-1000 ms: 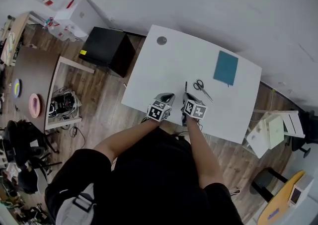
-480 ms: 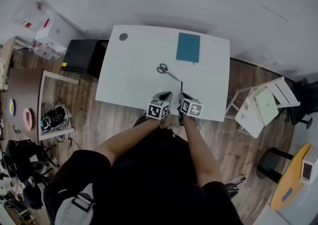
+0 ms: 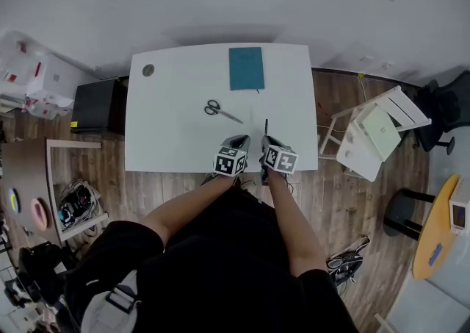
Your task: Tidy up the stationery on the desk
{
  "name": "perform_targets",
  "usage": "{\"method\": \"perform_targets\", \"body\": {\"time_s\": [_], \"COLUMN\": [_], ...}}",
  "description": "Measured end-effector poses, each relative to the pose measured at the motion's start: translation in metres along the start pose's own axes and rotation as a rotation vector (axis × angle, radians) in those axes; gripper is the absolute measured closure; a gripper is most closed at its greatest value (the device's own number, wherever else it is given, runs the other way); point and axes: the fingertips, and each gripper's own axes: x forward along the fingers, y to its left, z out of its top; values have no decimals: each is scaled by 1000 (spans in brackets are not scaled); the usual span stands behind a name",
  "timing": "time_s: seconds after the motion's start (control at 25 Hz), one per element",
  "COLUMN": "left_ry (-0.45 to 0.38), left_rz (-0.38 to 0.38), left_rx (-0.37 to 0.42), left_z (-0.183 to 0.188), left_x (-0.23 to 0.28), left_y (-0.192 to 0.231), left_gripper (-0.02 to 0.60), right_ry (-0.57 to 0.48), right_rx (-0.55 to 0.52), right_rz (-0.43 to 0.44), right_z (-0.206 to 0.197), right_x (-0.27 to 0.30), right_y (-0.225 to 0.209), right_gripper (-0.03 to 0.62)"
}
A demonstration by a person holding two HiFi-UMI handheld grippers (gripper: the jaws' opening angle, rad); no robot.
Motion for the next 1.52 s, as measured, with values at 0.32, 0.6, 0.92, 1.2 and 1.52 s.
{"method": "perform_targets", "body": {"time_s": [0.32,0.6,0.92,1.2,1.52], "left_ry": [7,-9,-71,-92,-95], "left_rz": [-54,-25,25,112,139], "left_rx": [-57,-67,-125,-185,-245], "left_z": [28,51,95,111,118], "left_x": [19,26,56,84,103], "left_y": [21,37,52,73,73], "left_gripper": [566,566,566,566,566], "right_ry": [-9,-10,11,117,177], "right_rx": [-54,-73,-122,-6,22], "right_rz": [-80,-91,-110,-28,14], "right_z": [35,74,131,158,168], "right_x": [19,48,98,160,207], "right_y": [-9,-9,-35,-70,-78], "right_gripper": [534,534,534,533,533]}}
